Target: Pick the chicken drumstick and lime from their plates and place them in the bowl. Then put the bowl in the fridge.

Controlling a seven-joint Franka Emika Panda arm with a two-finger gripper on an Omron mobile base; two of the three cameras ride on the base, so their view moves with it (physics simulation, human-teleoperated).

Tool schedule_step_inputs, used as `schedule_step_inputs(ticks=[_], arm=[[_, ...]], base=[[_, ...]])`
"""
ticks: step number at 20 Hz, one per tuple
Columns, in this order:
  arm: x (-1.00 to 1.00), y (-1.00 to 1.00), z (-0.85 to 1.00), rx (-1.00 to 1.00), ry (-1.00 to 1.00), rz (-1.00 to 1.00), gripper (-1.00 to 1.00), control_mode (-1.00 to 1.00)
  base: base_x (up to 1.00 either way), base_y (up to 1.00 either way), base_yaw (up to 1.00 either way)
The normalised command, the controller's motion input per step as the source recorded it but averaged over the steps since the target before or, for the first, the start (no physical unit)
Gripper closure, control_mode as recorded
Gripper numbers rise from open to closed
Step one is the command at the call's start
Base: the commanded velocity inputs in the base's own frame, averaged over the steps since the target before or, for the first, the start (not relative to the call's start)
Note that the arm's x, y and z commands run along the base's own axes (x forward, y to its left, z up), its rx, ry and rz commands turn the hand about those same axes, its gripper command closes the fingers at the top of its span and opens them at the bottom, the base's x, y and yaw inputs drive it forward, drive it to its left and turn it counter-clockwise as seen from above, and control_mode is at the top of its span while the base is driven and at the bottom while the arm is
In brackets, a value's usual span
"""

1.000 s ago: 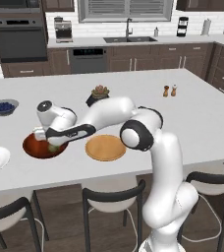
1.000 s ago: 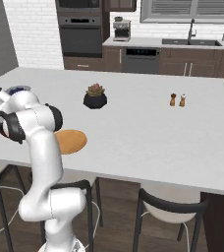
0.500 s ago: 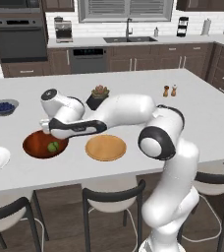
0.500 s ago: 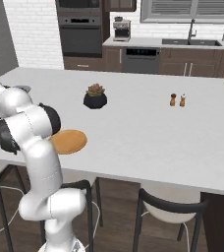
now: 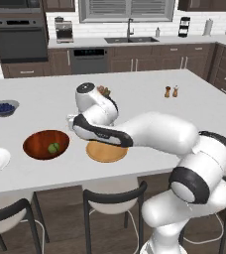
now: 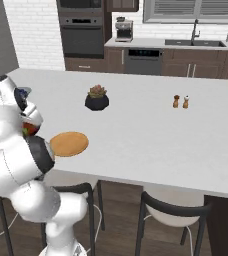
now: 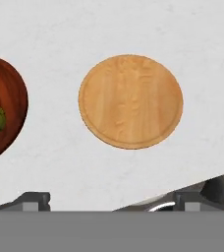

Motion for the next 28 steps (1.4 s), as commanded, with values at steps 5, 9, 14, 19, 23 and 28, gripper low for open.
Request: schedule_step_inputs(ticks=[5,9,14,19,23,28], arm=[[-0.85,-1.0,0.56,0.02,0.02,0.02,-1.0,-1.0],[-0.87,-0.97,0.07,-0.03,0.0,0.33,-1.0,-1.0],[-0.59,-0.99,0.05,-0.01,0.0,0.38,-1.0,-1.0],[-0.41,-0.49,0.36,-0.03,0.04,0.01,-1.0,-1.0],[-0.5,-0.34,0.7,0.0,0.13,-0.16,-1.0,-1.0],[-0.41,-0.24,0.57,0.0,0.1,-0.12,-1.0,-1.0]], base=[[0.0,0.0,0.0],[0.0,0.0,0.0],[0.0,0.0,0.0],[0.0,0.0,0.0],[0.0,0.0,0.0],[0.0,0.0,0.0]])
